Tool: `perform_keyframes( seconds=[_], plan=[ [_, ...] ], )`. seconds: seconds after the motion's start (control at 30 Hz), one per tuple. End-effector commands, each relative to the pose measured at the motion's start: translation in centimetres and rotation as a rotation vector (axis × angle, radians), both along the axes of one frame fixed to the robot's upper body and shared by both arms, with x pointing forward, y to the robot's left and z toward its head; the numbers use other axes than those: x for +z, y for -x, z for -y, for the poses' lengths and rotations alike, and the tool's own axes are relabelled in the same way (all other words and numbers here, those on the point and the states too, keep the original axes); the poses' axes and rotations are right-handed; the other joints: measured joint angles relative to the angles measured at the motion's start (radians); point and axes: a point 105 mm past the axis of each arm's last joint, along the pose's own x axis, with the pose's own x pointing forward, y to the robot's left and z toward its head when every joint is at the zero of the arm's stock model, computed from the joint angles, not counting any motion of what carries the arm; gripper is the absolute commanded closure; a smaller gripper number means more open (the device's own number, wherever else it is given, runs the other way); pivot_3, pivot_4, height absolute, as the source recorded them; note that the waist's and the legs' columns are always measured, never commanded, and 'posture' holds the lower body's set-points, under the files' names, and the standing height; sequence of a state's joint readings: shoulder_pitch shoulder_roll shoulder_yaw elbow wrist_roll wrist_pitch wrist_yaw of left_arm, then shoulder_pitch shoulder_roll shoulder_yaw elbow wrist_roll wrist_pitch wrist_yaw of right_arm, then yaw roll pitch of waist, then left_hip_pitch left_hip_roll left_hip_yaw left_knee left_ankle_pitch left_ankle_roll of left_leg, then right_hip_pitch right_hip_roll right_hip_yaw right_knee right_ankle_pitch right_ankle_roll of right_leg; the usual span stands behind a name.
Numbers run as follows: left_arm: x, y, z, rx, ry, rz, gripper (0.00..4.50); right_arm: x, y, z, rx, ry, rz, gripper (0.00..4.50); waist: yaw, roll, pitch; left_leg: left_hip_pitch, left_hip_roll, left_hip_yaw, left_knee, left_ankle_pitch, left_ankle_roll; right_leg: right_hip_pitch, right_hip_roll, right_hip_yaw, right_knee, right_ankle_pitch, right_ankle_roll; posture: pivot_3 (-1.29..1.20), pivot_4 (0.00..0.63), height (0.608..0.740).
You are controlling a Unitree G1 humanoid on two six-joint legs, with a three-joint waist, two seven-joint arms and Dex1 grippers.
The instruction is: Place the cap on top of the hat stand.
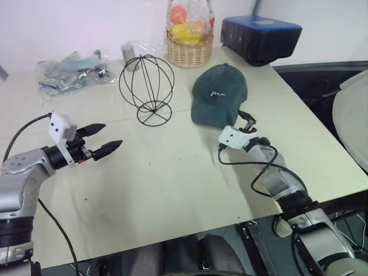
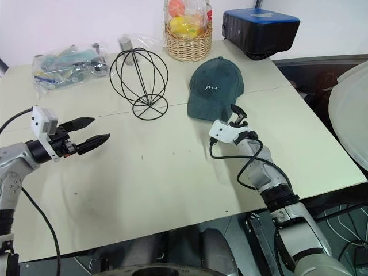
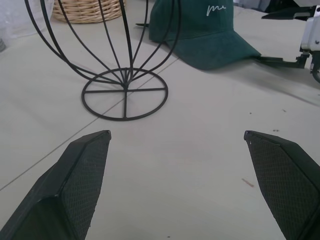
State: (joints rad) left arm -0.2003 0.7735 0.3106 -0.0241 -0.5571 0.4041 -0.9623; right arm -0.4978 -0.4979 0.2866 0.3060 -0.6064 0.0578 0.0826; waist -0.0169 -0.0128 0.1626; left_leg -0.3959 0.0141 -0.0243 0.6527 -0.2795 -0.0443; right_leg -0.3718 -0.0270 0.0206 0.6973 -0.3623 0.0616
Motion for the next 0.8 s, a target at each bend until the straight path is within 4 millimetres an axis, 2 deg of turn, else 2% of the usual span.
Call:
perform_keyframes(
  seconds=[0.03,0.37,0.47,0.63,0.67,0.7,0.8],
  plan=[
    [1.8,0.2,0.2,-0.01,-0.013,0.076,0.03,0.5,-0.3,0.9,-0.039,-0.005,0.018,0.37,0.0,0.0,0.0,0.0,0.0,0.0,0.0,0.0,0.0,0.0,0.0,0.0,0.0,0.0,0.0,0.0,0.15,0.74],
    [1.8,0.1,0.1,-0.002,-0.014,0.08,0.03,0.1,0.0,-0.1,-0.012,-0.026,0.024,0.37,-0.002,0.0,0.0,0.0,0.0,0.0,0.0,0.0,0.0,0.0,0.0,0.0,0.0,0.0,0.0,0.0,0.15,0.74],
    [1.9,0.1,0.2,-0.002,-0.013,0.083,0.0,0.1,0.0,-0.3,-0.003,-0.028,0.032,1.19,-0.002,0.0,0.0,0.0,0.0,0.0,0.0,0.0,0.0,0.0,0.0,0.0,0.0,0.0,0.0,0.0,0.15,0.74],
    [2.0,0.1,0.1,-0.001,-0.014,0.087,0.0,0.2,-0.1,-0.5,0.012,-0.027,0.043,3.77,-0.004,0.0,0.0,0.0,0.0,0.0,0.0,0.0,0.0,-0.001,0.0,0.0,0.0,0.0,0.0,0.0,0.15,0.74],
    [2.0,0.1,0.1,0.0,-0.014,0.088,0.0,0.1,-0.1,-0.6,0.012,-0.028,0.041,4.18,-0.005,-0.001,0.0,0.0,0.0,0.0,0.0,0.0,0.0,0.0,0.0,0.0,0.0,0.0,0.0,0.0,0.15,0.74],
    [2.0,0.1,0.0,0.0,-0.014,0.088,0.0,0.1,-0.1,-0.6,0.013,-0.029,0.041,4.44,-0.006,-0.001,0.0,0.001,0.0,0.0,0.0,0.0,0.0,0.0,0.0,0.0,0.0,0.0,0.0,0.0,0.15,0.74],
    [2.0,0.1,0.0,0.002,-0.015,0.088,0.0,0.0,-0.2,-0.7,0.007,-0.04,0.036,4.44,-0.007,-0.001,0.0,0.001,0.0,0.0,-0.001,0.0,0.0,0.0,0.0,0.001,0.001,0.0,0.0,0.0,0.15,0.74]
  ],
)
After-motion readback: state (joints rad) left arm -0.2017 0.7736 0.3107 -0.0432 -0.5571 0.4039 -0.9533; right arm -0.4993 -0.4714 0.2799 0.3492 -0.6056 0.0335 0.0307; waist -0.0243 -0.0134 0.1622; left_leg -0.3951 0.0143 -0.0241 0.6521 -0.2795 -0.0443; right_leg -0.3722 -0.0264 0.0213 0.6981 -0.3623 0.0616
